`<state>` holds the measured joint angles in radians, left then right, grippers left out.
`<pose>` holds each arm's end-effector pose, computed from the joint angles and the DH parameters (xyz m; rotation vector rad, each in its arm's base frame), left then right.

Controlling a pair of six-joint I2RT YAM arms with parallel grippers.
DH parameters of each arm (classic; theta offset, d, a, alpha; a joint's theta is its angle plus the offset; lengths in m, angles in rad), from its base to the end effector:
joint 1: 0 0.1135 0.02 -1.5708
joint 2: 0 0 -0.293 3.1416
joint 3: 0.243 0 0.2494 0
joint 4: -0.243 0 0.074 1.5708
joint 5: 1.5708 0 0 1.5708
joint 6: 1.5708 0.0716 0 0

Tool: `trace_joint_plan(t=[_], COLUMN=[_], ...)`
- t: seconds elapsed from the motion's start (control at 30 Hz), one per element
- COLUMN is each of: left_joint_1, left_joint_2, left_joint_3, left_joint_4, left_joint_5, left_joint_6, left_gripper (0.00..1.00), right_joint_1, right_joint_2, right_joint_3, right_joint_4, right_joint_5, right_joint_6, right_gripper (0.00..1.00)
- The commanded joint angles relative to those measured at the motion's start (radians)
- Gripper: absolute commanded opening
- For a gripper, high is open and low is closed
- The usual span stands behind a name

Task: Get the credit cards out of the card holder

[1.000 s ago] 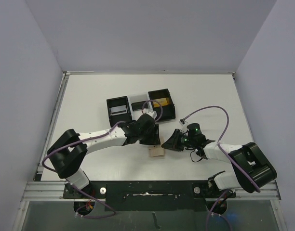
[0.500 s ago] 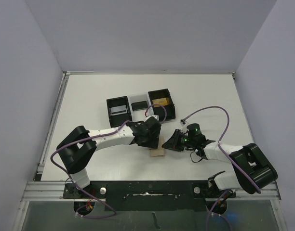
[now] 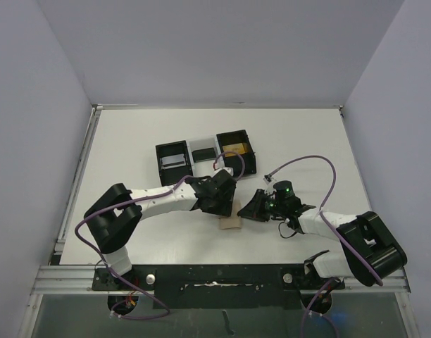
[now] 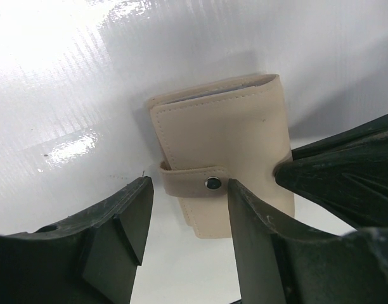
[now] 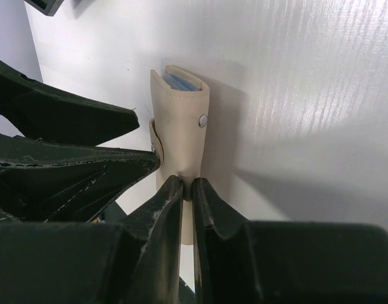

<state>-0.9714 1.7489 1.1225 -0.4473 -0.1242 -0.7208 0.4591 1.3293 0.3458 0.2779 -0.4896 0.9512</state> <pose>0.2174 -0.3025 0.1811 0.2944 2.6772 -0.4007 0.1988 0.1358 0.1408 0.3301 2.5015 1.2271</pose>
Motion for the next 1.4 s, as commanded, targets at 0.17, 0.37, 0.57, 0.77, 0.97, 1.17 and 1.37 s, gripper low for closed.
trace_joint_plan(t=[0.17, 0.37, 0.57, 0.77, 0.97, 1.17, 1.37], left_joint_1=[0.002, 0.002, 0.002, 0.002, -0.017, -0.041, -0.042], left_joint_2=[-0.002, -0.029, -0.063, -0.022, 0.044, 0.074, 0.048], left_joint_3=[0.053, 0.039, 0.042, 0.052, 0.06, 0.083, 0.075], left_joint_4=[-0.075, -0.095, 0.026, 0.076, -0.026, -0.133, -0.17], left_joint_5=[-0.129, -0.199, -0.11, 0.029, -0.04, -0.147, -0.224], left_joint_6=[-0.015, -0.039, -0.007, 0.01, 0.012, -0.016, -0.036], left_gripper=[0.41, 0.33, 0.45, 0.51, 0.51, 0.46, 0.35], right_joint_1=[0.005, 0.004, 0.004, 0.004, 0.004, 0.004, 0.001], right_joint_2=[-0.029, -0.023, -0.028, -0.037, -0.043, -0.077, -0.096], right_joint_3=[0.036, 0.042, 0.047, 0.047, 0.053, 0.062, 0.062], right_joint_4=[0.012, -0.007, -0.013, -0.02, -0.029, -0.058, -0.095], right_joint_5=[0.006, 0.009, 0.011, 0.018, 0.019, 0.04, 0.071], right_joint_6=[-0.014, -0.021, -0.022, -0.02, -0.022, -0.024, -0.033], right_gripper=[0.07, 0.07, 0.07, 0.07, 0.07, 0.07, 0.06])
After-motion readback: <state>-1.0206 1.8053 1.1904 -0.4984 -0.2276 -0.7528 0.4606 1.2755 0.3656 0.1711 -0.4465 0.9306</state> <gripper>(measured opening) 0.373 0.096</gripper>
